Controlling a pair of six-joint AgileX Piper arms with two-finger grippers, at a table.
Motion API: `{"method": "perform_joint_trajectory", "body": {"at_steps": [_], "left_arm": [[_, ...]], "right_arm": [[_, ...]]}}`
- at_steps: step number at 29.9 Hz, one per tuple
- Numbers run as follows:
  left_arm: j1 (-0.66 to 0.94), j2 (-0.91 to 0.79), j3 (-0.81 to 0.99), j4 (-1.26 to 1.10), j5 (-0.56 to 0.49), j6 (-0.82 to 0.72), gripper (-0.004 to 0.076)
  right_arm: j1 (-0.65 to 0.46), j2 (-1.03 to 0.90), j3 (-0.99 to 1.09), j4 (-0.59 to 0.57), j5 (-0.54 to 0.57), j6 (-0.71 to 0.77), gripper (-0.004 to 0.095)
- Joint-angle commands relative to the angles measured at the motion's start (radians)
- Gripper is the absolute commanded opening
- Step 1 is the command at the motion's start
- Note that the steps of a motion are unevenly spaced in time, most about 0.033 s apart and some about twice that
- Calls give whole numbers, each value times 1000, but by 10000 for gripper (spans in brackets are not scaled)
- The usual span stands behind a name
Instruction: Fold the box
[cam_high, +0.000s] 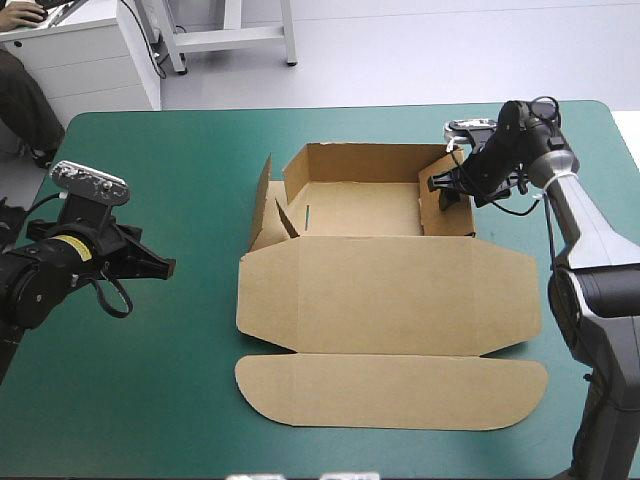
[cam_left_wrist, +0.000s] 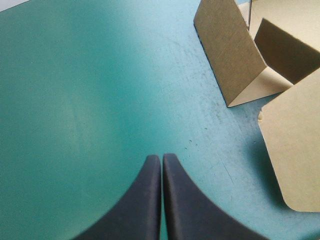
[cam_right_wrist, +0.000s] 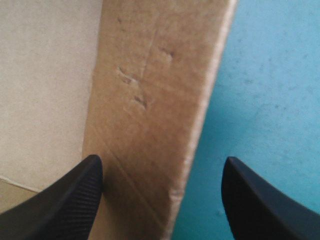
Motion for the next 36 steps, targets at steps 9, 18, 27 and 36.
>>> {"method": "perform_joint_trajectory", "body": {"at_steps": [9, 18, 27, 36], "left_arm": [[0, -13, -24, -3, -60, -12, -8], [0, -10, -24, -3, -85, -12, -8], [0, 20, -24, 4, -87, -9, -8], [0, 92, -24, 7, -163, -16, 0]], "right_arm": [[-2, -19, -26, 21, -31, -9, 208], [-2, -19, -77, 8, 9, -22, -20], [-52, -132, -109, 61, 23, -75, -20], [-199, -334, -104, 114, 23, -125, -20]]}}
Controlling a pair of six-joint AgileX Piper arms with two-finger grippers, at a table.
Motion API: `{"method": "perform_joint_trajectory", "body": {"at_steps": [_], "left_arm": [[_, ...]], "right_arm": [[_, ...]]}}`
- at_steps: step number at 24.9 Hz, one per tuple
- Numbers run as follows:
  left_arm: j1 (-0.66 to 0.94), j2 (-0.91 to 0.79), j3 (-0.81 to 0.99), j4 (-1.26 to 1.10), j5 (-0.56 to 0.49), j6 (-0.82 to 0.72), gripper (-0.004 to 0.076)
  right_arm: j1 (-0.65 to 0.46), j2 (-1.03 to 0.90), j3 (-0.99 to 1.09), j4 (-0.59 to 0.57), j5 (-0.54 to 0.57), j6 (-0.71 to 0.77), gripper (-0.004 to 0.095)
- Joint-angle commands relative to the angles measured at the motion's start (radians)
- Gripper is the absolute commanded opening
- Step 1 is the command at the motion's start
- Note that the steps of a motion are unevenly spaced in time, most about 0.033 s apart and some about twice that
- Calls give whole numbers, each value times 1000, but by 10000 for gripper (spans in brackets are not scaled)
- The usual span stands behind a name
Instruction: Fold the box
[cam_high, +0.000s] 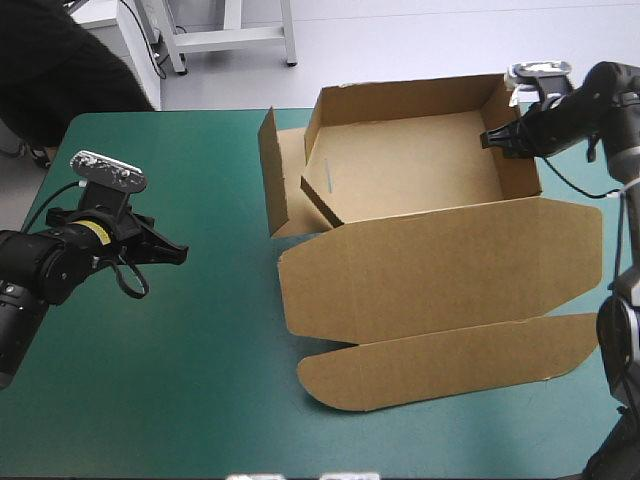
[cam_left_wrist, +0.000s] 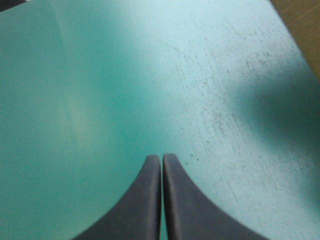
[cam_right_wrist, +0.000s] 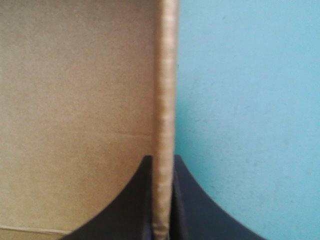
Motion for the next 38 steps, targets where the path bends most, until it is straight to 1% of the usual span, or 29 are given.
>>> {"method": "perform_joint_trajectory", "body": {"at_steps": [1, 5, 8, 11, 14, 18, 19, 20, 21, 22, 23, 26, 29, 30, 32, 34, 36, 38], "left_arm": [[1, 17, -24, 4, -89, -11, 4], [6, 62, -24, 3, -108, -28, 15], [50, 87, -24, -34, -126, -33, 15], [126, 108, -24, -84, -134, -20, 15], [222, 127, -24, -193, -133, 83, 15], [372, 157, -24, -489, -115, 297, 15], [449, 176, -21, -659, -74, 439, 17], [492, 189, -20, -755, -36, 524, 17], [568, 218, -15, -915, 51, 677, 17], [603, 236, -11, -991, 104, 758, 16], [653, 272, 11, -1140, 175, 879, 16], [675, 340, 98, -1365, 236, 1051, 16], [639, 405, 168, -1474, 264, 1149, 17], [620, 433, 174, -1525, 316, 1180, 17], [576, 492, 174, -1625, 408, 1204, 17], [544, 513, 174, -1650, 423, 1204, 26], [505, 524, 172, -1648, 423, 1206, 79], [471, 524, 172, -1648, 423, 1220, 188]], "right_arm": [[-57, -131, -29, 56, 11, -20, -20], [-109, -208, -28, 135, 11, -53, -20], [-118, -255, -27, 135, 11, -67, -20], [-122, -296, -27, 133, 11, -79, -20], [-122, -329, -27, 133, 11, -84, -20], [-122, -350, -20, 162, 11, -84, -20], [-122, -358, -9, 196, 11, -84, -20], [-122, -359, -8, 206, 11, -84, -20], [-122, -365, 1, 228, 11, -84, -20], [-122, -367, 8, 231, 11, -84, -20], [-122, -374, 26, 241, 11, -84, -20], [-122, -397, 98, 263, 11, -86, -20], [-122, -418, 145, 292, 11, -116, -20], [-118, -426, 157, 306, 11, -119, -20], [-102, -430, 160, 300, 11, -121, -20], [-88, -434, 160, 292, 11, -121, -20], [-74, -436, 161, 284, 11, -121, -20], [-71, -436, 161, 282, 11, -119, -20]]}}
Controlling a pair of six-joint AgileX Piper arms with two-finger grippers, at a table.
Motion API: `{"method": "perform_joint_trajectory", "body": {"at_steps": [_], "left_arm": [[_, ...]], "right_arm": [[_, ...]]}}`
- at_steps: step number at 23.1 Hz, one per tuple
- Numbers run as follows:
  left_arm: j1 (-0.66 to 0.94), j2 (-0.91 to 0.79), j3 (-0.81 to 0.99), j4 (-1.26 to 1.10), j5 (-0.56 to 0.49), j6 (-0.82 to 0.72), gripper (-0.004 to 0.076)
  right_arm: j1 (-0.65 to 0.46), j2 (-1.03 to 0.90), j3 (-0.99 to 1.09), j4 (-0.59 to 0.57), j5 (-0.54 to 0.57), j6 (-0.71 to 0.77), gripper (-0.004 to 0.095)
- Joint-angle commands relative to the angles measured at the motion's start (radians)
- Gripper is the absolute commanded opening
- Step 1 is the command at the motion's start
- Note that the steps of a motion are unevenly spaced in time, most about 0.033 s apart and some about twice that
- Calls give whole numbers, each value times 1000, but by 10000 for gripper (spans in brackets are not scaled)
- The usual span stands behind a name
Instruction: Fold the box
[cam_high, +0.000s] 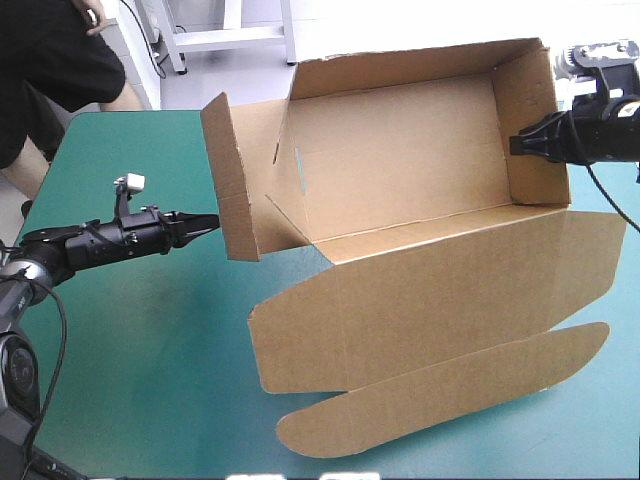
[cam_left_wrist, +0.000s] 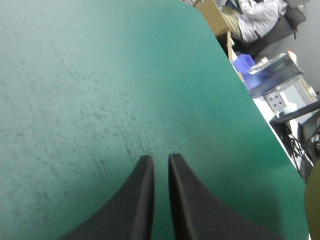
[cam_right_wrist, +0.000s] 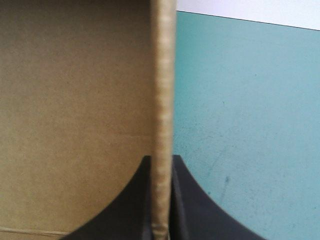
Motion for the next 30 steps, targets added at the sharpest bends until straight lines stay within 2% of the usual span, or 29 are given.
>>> {"method": "perform_joint_trajectory", "body": {"at_steps": [1, 2, 4, 5, 7, 8, 13, 17, 23, 24, 26, 30], "left_arm": [[-62, -39, -22, -90, 130, 21, 245], [-82, -41, -22, -97, 130, 21, 346], [-104, -44, -22, -100, 130, 21, 467], [-117, -44, -22, -104, 130, 19, 555], [-139, -44, -22, -108, 130, 7, 646], [-145, -45, -22, -108, 130, 5, 661], [-160, -85, -22, -147, 130, 5, 659], [-160, -153, -45, -176, 132, -19, 659], [-210, -220, -106, -183, 132, -73, 659], [-225, -231, -119, -185, 132, -73, 659], [-240, -242, -135, -190, 132, -81, 659], [-240, -242, -151, -205, 132, -91, 659]], "right_arm": [[6, -39, -22, 48, 10, 4, -18], [6, -39, -22, 48, 10, 4, -18], [6, -39, -22, 35, 10, 4, -18], [6, -39, -22, 25, 10, 8, -18], [6, -39, -22, 20, 10, 13, -18], [6, -39, -20, 20, 10, 13, -18], [6, -39, 23, 21, 8, 3, -18], [29, -39, 87, -1, -59, 1, -16], [158, -29, 94, -135, -209, 92, -12], [199, -29, 94, -187, -244, 126, -12], [247, -29, 94, -277, -284, 182, -12], [305, -29, 94, -347, -337, 246, -12]]}}
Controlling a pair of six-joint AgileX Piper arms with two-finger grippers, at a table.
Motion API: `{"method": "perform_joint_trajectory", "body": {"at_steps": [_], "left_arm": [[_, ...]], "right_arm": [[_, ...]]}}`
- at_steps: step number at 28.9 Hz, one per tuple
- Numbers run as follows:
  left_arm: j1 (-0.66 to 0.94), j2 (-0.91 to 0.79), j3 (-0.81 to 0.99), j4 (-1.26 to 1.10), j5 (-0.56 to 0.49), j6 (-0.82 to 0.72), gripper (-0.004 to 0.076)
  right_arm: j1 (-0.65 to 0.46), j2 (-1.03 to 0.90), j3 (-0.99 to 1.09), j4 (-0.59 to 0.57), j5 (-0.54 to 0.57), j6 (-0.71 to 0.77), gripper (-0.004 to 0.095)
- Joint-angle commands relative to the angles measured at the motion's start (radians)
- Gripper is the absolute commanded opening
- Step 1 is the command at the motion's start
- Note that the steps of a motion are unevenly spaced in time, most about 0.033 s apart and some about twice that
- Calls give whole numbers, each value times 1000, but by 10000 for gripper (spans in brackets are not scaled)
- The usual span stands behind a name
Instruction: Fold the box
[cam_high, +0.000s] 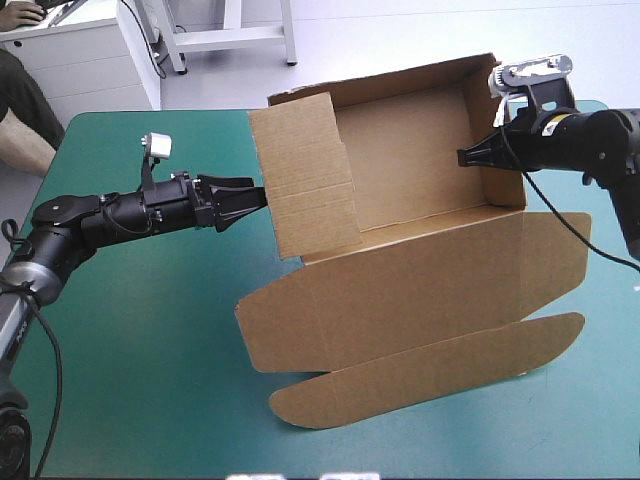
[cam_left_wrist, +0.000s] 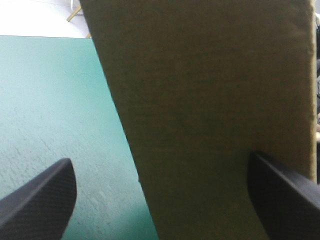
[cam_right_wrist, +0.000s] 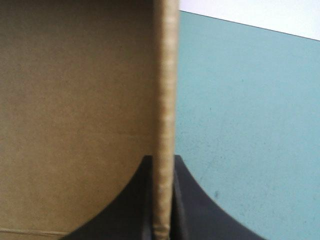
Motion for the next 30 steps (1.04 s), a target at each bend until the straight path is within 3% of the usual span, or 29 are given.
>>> {"method": "perform_joint_trajectory", "body": {"at_steps": [1, 26, 30], "left_arm": [[-5, -37, -36, -101, 114, -8, 659], [-95, -37, -101, -154, 111, -6, 659], [-140, -37, -174, -78, 2, -79, 658]], "right_arm": [[21, -32, -25, -12, -103, 43, -12], [119, -32, -25, -169, -139, 167, -8], [128, -32, -25, -177, -156, 189, -8]]}}
